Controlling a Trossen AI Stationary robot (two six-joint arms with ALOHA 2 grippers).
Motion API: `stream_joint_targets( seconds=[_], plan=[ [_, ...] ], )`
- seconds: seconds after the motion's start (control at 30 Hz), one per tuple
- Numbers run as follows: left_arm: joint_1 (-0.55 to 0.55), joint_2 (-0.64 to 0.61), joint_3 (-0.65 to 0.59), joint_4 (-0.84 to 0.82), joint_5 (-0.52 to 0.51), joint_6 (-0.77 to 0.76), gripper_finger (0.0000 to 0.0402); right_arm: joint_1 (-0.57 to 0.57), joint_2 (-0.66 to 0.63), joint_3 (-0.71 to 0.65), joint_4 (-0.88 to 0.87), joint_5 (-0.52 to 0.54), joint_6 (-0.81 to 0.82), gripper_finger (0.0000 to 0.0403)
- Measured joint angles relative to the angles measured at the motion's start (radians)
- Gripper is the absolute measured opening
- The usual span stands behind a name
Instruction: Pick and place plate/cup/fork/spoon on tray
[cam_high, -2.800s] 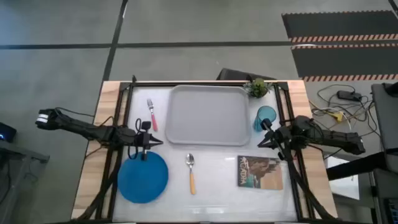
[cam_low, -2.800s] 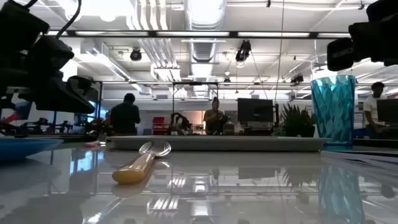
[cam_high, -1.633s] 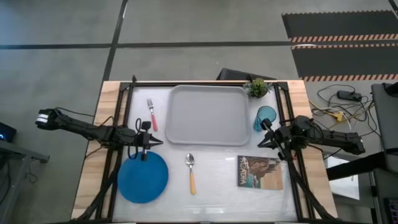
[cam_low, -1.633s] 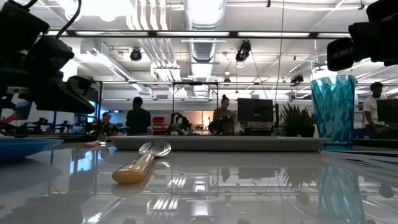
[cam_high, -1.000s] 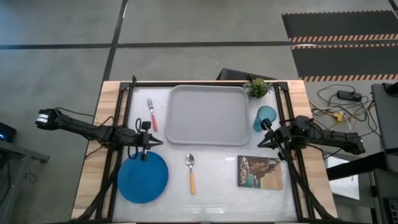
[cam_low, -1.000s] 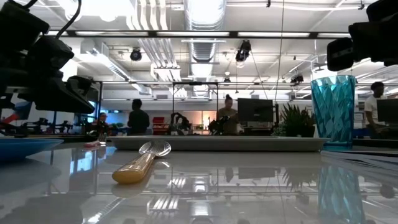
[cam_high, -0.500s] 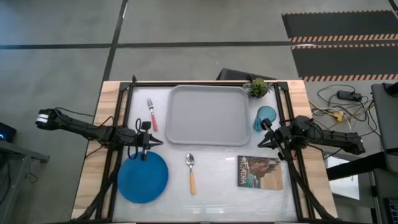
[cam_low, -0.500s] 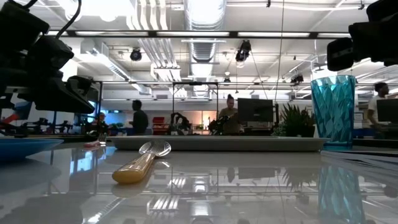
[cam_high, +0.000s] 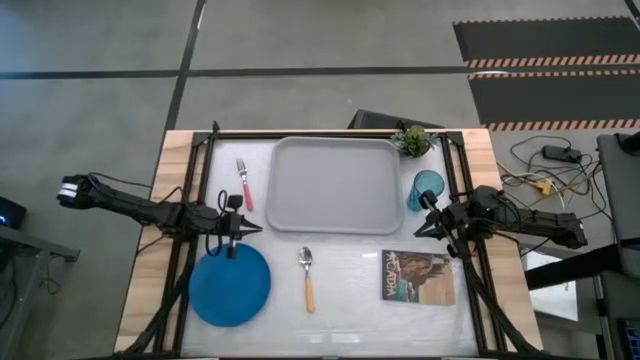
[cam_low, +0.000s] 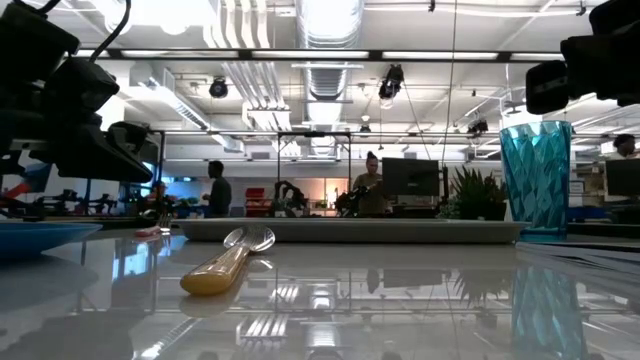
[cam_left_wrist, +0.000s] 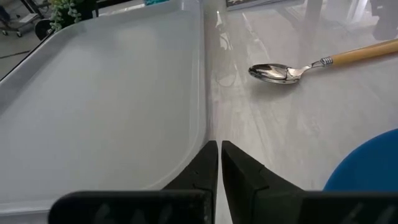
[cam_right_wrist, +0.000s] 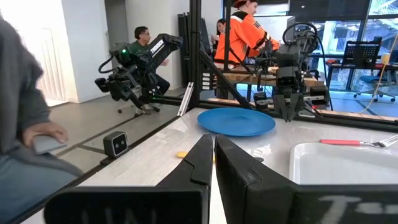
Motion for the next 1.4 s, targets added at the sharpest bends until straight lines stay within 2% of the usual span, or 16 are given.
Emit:
stream_joint_targets(
  seconds=[0.6,0.73,0.8,0.9,1.0,1.07,1.2,1.3,1.4],
  plan=[
    [0.0,0.0,0.0,0.0,0.007,0.003,0.0004,0.0,0.0,0.0,0.0,0.0,0.0,0.0009],
    [0.0,0.0,0.0,0.001,-0.02,0.253,0.0004,0.0,0.0,0.0,0.0,0.0,0.0,0.0009],
    [0.0,0.0,0.0,0.024,-0.025,0.284,0.0004,0.0,0.0,0.0,0.001,0.0,-0.072,0.0009],
    [0.0,-0.001,0.0,0.052,-0.026,0.287,0.0004,0.0,0.0,0.0,0.001,0.001,-0.322,0.0009],
    [0.0,-0.001,0.0,0.113,-0.024,0.286,0.0004,0.0,0.0,0.0,0.002,0.0,-0.491,0.0009],
    [-0.001,0.0,0.0,0.181,0.013,0.279,0.0004,0.0,0.0,0.0,0.002,0.0,-0.53,0.0009],
    [-0.002,0.012,0.0,0.402,0.106,0.131,0.0004,0.0,0.0,0.0,0.003,0.0,-0.479,0.0009],
    [-0.001,0.02,0.0,0.587,0.107,0.002,0.0004,0.0,0.0,0.0,0.014,0.0,-0.41,0.0009],
    [-0.001,0.024,0.0,0.746,0.107,-0.035,0.0004,0.0,0.0,0.0,0.038,-0.002,-0.365,0.0009]
  ],
)
